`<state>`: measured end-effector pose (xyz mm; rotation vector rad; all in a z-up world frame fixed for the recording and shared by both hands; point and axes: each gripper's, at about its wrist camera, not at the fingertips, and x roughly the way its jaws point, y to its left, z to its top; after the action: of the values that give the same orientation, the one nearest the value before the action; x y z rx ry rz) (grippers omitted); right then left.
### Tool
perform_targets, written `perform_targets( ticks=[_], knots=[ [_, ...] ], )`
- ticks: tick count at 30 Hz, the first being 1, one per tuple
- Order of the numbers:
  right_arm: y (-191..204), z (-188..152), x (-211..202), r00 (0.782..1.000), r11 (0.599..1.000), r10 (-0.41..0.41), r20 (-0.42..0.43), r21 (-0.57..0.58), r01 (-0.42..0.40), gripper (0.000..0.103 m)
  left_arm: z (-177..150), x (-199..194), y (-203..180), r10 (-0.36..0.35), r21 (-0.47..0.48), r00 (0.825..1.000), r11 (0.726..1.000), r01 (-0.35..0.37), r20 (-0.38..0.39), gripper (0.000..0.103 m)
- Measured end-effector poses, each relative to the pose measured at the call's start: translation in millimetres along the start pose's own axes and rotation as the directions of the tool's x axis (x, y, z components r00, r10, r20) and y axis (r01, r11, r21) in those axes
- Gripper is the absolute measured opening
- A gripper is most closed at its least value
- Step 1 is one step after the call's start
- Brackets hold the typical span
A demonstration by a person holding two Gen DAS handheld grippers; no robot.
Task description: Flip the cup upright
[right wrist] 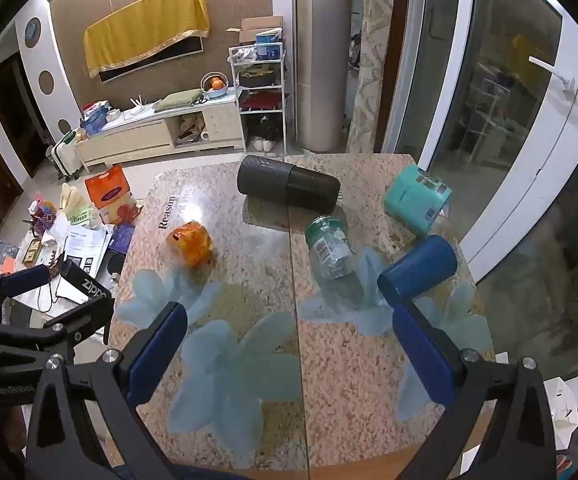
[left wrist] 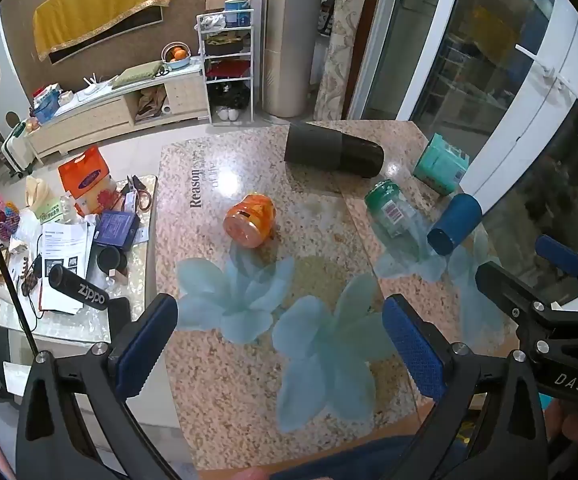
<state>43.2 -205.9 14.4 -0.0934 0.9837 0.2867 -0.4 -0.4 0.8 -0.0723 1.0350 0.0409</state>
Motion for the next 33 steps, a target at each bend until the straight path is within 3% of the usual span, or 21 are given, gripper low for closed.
perform_targets(
  ticks=[10,33],
  knots=[
    [-2.4,-2.0,-1.7,1.000,1.000,0.024,-0.018,0.011,-0.024,0.103,1.6,-8.0,-2.0,-0.020,-0.017,1.000,1.000,0.020,0.003,0.103],
    [3.4,-2.6,0.7,0.999,1.000,-0.004,-0.035,-0.005,0.003,0.103,-0.2,6.0,3.7,-0.030,-0.018,0.999,0.999,0.029,-0.017,0.103]
  ],
)
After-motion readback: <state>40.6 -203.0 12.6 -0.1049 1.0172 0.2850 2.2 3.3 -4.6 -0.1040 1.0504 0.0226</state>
